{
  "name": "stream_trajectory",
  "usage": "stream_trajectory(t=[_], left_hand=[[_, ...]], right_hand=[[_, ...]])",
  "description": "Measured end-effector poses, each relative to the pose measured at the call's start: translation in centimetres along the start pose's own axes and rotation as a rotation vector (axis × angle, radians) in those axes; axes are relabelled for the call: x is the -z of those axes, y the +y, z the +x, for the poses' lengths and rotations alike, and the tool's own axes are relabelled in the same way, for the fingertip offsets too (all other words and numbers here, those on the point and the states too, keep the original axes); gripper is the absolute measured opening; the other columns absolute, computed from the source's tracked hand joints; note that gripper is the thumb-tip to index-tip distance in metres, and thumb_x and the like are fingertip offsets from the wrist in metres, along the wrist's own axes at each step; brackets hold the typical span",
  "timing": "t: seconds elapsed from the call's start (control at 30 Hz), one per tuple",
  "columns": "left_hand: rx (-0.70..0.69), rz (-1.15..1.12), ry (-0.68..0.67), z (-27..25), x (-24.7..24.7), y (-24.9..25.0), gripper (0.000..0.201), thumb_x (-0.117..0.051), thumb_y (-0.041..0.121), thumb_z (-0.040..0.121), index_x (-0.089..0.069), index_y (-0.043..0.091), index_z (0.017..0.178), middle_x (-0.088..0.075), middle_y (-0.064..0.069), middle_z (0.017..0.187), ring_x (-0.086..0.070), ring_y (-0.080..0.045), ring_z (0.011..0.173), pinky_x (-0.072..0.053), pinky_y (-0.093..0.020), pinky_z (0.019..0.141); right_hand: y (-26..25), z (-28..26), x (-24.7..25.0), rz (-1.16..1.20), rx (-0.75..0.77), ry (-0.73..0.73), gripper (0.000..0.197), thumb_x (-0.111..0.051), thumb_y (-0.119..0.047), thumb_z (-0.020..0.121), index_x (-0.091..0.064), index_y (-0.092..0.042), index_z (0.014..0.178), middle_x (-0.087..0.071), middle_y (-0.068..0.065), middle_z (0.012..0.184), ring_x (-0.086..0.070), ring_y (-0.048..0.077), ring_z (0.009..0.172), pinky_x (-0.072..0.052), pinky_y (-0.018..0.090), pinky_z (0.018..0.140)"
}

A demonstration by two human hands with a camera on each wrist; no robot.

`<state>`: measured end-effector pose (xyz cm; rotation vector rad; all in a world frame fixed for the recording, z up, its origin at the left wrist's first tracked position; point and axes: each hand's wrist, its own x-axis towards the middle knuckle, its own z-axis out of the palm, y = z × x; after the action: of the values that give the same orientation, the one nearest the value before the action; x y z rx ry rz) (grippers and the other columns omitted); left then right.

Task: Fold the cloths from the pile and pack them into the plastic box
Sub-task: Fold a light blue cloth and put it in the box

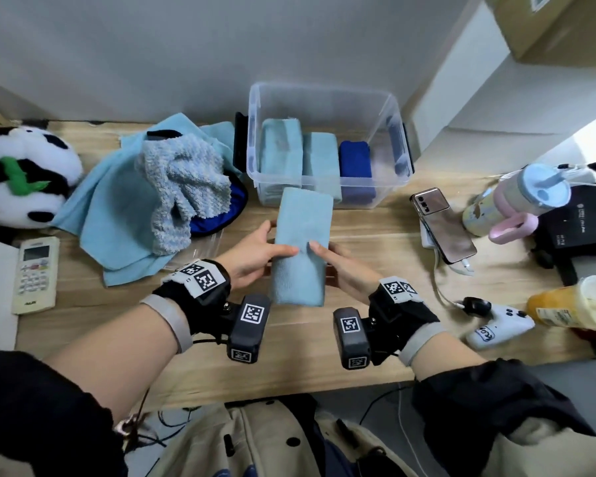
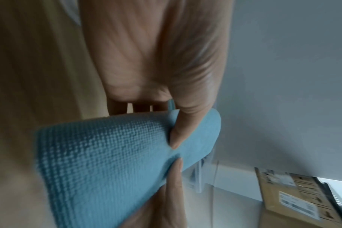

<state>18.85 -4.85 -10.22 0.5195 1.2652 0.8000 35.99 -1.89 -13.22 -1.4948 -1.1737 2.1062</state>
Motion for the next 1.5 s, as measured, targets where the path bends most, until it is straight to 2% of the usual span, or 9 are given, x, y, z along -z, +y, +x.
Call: stream_trajectory(t=[0.23, 0.57, 0.77, 0.83, 0.93, 1.0, 1.13, 1.27, 1.5], left_hand=[[-0.141, 0.089, 0.031, 1.5, 0.2, 6.5, 0.059, -0.059, 0.003, 0.087, -0.036, 0.025, 0.136, -0.061, -0.003, 0.121, -0.057, -0.021, 0.112, -0.042, -0.048, 0.100], [-0.367, 0.217, 0.451, 6.0, 4.3, 11.3, 0.035, -0.047, 0.002, 0.090, -0.050, 0.012, 0.124, -0.057, -0.005, 0.109, -0.053, -0.009, 0.090, -0.045, -0.014, 0.073], [-0.335, 0.349, 0.479, 9.6, 5.4, 11.4, 0.043, -0.046, -0.004, 0.089, -0.049, 0.014, 0.128, -0.044, -0.004, 0.141, -0.036, -0.017, 0.133, -0.029, -0.019, 0.098], [-0.310, 0.345, 0.471, 10.4, 5.5, 11.5, 0.044, -0.045, -0.004, 0.089, -0.048, 0.013, 0.129, -0.042, -0.004, 0.142, -0.037, -0.020, 0.133, -0.031, -0.023, 0.101], [-0.335, 0.342, 0.479, 11.2, 5.7, 11.3, 0.043, -0.049, -0.005, 0.088, -0.049, 0.012, 0.127, -0.045, -0.006, 0.140, -0.045, -0.021, 0.126, -0.037, -0.028, 0.102], [-0.365, 0.350, 0.470, 11.6, 5.8, 11.2, 0.041, -0.048, -0.006, 0.088, -0.050, 0.012, 0.125, -0.048, -0.004, 0.135, -0.050, -0.017, 0.117, -0.042, -0.027, 0.098], [-0.374, 0.364, 0.444, 12.0, 5.9, 10.9, 0.037, -0.046, -0.003, 0.092, -0.052, 0.015, 0.123, -0.050, 0.008, 0.117, -0.053, -0.011, 0.101, -0.043, -0.010, 0.076], [-0.364, 0.382, 0.436, 12.1, 6.0, 10.4, 0.037, -0.044, 0.000, 0.093, -0.052, 0.020, 0.122, -0.051, 0.013, 0.095, -0.056, -0.017, 0.097, -0.044, -0.011, 0.067], [-0.497, 0.465, 0.572, 10.5, 6.4, 9.7, 0.027, -0.054, 0.008, 0.090, -0.056, 0.017, 0.114, -0.054, -0.004, 0.123, -0.055, -0.016, 0.107, -0.045, -0.033, 0.098]], right_hand=[[-7.1, 0.9, 1.4, -0.090, 0.288, 0.159, 0.032, -0.052, -0.007, 0.093, -0.052, -0.010, 0.125, -0.065, 0.005, 0.107, -0.063, 0.017, 0.097, -0.052, 0.030, 0.084], [-16.0, 5.9, 6.0, 0.104, 0.250, 0.354, 0.028, -0.043, -0.001, 0.096, -0.049, -0.008, 0.122, -0.061, -0.001, 0.096, -0.061, 0.016, 0.084, -0.056, 0.024, 0.060], [-18.6, 10.5, 7.6, -0.027, -0.035, 0.404, 0.040, -0.034, 0.003, 0.098, -0.039, -0.003, 0.137, -0.051, 0.014, 0.135, -0.059, 0.029, 0.108, -0.044, 0.038, 0.085], [-18.5, 12.1, 7.8, -0.105, -0.168, 0.410, 0.039, -0.033, 0.004, 0.098, -0.040, 0.000, 0.136, -0.064, 0.020, 0.113, -0.063, 0.028, 0.102, -0.050, 0.028, 0.072], [-18.1, 13.7, 7.7, -0.170, -0.202, 0.362, 0.028, -0.028, 0.004, 0.099, -0.053, 0.001, 0.109, -0.064, 0.005, 0.047, -0.062, 0.014, 0.041, -0.042, 0.016, 0.032], [-17.7, 14.2, 7.4, -0.223, -0.193, 0.353, 0.030, -0.026, 0.005, 0.099, -0.054, -0.003, 0.088, -0.062, 0.004, 0.043, -0.059, 0.012, 0.034, -0.040, 0.016, 0.029], [-16.9, 15.4, 6.9, -0.290, -0.264, 0.335, 0.029, -0.035, 0.002, 0.096, -0.047, -0.014, 0.076, -0.060, 0.002, 0.048, -0.057, 0.001, 0.038, -0.042, 0.012, 0.035], [-15.0, 18.2, 8.2, -0.349, -0.300, 0.344, 0.022, -0.042, 0.002, 0.092, -0.054, -0.013, 0.103, -0.049, 0.008, 0.075, -0.052, 0.018, 0.069, -0.051, 0.025, 0.070], [-16.5, 13.9, 7.0, -0.146, -0.207, 0.496, 0.009, -0.045, -0.012, 0.095, -0.048, -0.014, 0.103, -0.051, 0.004, 0.101, -0.054, 0.020, 0.101, -0.042, 0.031, 0.079]])
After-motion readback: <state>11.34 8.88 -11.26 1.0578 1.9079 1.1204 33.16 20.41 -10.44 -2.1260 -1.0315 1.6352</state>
